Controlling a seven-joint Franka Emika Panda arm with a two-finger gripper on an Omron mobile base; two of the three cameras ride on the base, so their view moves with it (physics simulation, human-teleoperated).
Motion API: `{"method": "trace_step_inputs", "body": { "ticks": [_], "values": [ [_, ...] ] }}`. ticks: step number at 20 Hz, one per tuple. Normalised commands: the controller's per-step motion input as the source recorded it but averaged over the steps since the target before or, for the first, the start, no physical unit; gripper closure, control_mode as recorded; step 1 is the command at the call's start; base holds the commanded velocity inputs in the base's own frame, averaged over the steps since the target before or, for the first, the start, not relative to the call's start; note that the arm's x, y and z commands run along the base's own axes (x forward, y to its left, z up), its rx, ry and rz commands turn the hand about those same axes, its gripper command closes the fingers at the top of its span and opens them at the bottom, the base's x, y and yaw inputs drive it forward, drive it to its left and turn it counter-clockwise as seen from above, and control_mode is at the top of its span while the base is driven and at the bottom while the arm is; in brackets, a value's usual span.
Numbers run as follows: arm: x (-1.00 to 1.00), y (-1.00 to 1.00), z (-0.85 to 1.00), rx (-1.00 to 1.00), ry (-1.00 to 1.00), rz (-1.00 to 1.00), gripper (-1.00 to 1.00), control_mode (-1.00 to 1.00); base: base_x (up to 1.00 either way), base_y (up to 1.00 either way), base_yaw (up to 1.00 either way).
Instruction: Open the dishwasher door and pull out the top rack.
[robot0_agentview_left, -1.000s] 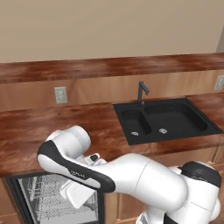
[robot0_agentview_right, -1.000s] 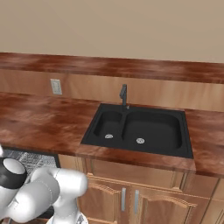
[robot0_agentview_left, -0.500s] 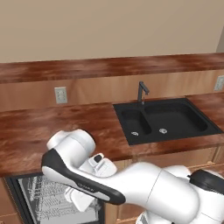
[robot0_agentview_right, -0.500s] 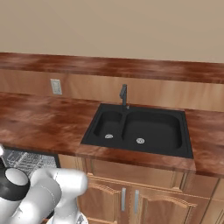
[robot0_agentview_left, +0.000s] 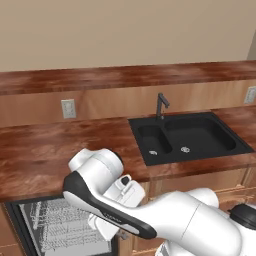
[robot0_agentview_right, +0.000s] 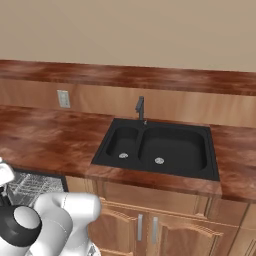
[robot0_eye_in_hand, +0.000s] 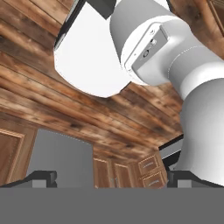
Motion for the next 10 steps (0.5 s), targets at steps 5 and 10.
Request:
{"method": "trace_step_inputs", "body": {
  "ticks": [5,10],
  "values": [
    [0.00,0.00,0.00,0.00,0.00,0.00,-1.00,1.00,-0.33,-0.52,0.00],
    [0.00,0.00,0.00,0.00,0.00,0.00,-1.00,1.00,-0.28,-0.45,0.03]
  ]
}}
